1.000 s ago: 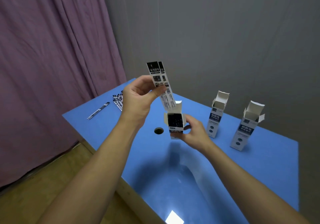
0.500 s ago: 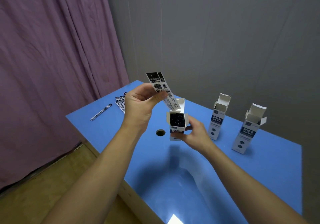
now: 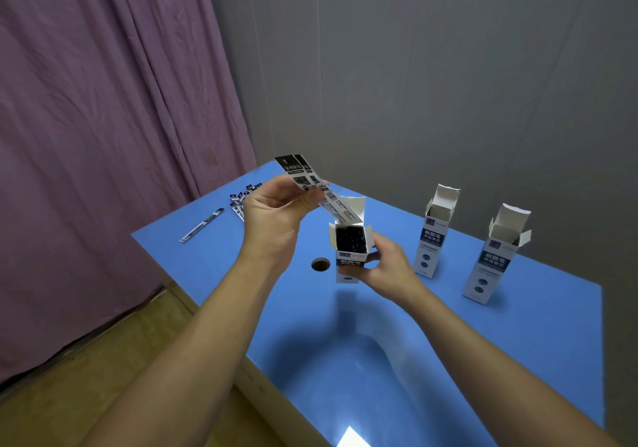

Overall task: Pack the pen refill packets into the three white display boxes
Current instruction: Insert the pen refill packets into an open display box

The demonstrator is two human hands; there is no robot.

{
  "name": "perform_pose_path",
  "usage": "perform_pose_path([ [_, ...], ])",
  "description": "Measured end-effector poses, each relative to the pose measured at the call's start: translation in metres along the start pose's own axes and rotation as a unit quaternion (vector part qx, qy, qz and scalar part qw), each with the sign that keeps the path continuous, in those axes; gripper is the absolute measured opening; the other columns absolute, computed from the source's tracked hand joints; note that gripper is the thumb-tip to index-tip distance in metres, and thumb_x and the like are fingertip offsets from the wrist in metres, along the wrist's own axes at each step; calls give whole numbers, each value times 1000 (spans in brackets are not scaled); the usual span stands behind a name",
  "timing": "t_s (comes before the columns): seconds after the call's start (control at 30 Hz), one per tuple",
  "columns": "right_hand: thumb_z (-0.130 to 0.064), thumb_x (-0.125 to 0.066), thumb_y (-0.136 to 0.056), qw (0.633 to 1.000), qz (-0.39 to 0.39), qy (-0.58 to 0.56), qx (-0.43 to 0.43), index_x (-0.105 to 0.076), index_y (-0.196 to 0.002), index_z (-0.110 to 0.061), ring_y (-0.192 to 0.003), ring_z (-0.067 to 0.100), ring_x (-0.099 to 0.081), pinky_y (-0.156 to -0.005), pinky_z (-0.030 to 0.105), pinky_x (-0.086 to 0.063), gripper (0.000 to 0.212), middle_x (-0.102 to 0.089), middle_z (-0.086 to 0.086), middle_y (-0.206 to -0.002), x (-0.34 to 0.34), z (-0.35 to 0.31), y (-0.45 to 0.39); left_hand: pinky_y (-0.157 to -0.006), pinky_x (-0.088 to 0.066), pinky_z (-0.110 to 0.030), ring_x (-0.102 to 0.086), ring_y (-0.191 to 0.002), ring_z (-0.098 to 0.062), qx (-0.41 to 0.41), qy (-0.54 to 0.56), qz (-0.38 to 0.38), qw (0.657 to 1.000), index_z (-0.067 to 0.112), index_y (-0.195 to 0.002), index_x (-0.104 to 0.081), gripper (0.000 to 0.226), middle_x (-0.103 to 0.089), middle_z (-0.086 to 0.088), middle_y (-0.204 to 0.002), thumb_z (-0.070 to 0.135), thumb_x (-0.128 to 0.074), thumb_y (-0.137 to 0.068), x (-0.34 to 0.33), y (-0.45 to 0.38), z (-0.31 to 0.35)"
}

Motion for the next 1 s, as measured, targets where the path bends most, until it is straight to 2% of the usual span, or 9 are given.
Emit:
perform_pose_path([
  [0.13, -19, -88, -74, 1000, -3, 2, 0, -67, -105, -35, -91, 3, -64, -81, 25, -55, 41, -69, -15, -100, 1, -3, -1, -78, -56, -33, -72, -82, -24, 1, -21, 0, 1000, 8, -81, -77, 15, -77, -9, -86, -3, -77, -70, 0, -1, 0],
  [0.27, -23, -87, -74, 1000, -5, 5, 10, -68, -107, -36, -94, 6, -65, -84, 31, -57, 40, -69, -17, -98, -1, -5, -4, -76, -56, -27, -74, -80, -20, 13, -68, 13, 998, -1, -85, -71, 16, -78, -6, -83, -13, -75, -74, -1, 1, -4],
  [0.47, -26, -87, -73, 999, -12, 14, 28, -67, -108, -34, -96, 8, -64, -81, 31, -57, 41, -69, -16, -101, -4, -9, -6, -82, -56, -26, -73, -84, -15, -1, -182, -45, 982, 11, -84, -75, 23, -77, 4, -85, -11, -75, -79, -5, 8, -8],
  [0.53, -24, -87, -72, 999, -8, 11, 31, -67, -109, -33, -96, 8, -65, -81, 30, -56, 43, -70, -15, -101, -4, -10, -8, -88, -54, -29, -72, -92, -12, -1, -268, -67, 961, 18, -88, -76, 19, -77, 7, -90, 0, -77, -83, 0, 9, -15],
  [0.63, -23, -88, -72, 999, -4, 17, 29, -67, -110, -30, -96, 7, -64, -80, 28, -56, 44, -70, -14, -103, -5, -11, -9, -93, -49, -30, -63, -102, -7, 4, -425, -71, 902, 29, -94, -76, 10, -70, 9, -98, 23, -78, -85, 7, 6, -25],
  [0.7, -23, -88, -71, 999, -7, 27, 20, -67, -110, -27, -96, 7, -63, -83, 30, -56, 45, -69, -12, -104, -5, -10, -10, -93, -43, -26, -53, -105, -9, -3, -501, -68, 863, 27, -96, -76, 12, -63, 9, -100, 27, -79, -84, 9, 3, -29],
  [0.77, -23, -89, -70, 999, -6, 28, 17, -67, -111, -27, -95, 7, -63, -84, 32, -56, 47, -69, -12, -104, -6, -9, -9, -90, -36, -18, -43, -108, -11, -11, -531, -80, 844, 23, -98, -77, 19, -58, 11, -102, 30, -82, -82, 8, 0, -29],
  [0.9, -24, -89, -69, 1000, 1, 23, 18, -67, -113, -27, -95, 8, -65, -84, 33, -56, 49, -70, -13, -103, -6, -10, -8, -82, -39, -18, -51, -104, -13, -9, -487, -103, 868, 30, -100, -73, 23, -57, 14, -100, 33, -83, -79, 11, -2, -19],
  [1.0, -26, -89, -69, 999, 1, 28, 17, -67, -112, -27, -96, 8, -64, -85, 33, -56, 49, -69, -13, -103, -8, -11, -9, -85, -39, -16, -51, -105, -13, -34, -461, -87, 883, 30, -92, -71, 13, -60, 14, -100, 30, -81, -83, 12, -1, -16],
])
Point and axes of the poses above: each hand's wrist, its own y-axis away from the middle knuckle, its own x-axis out of the back of the hand, z = x × y, the point moved 2 cm from there along -y, towards the middle knuckle
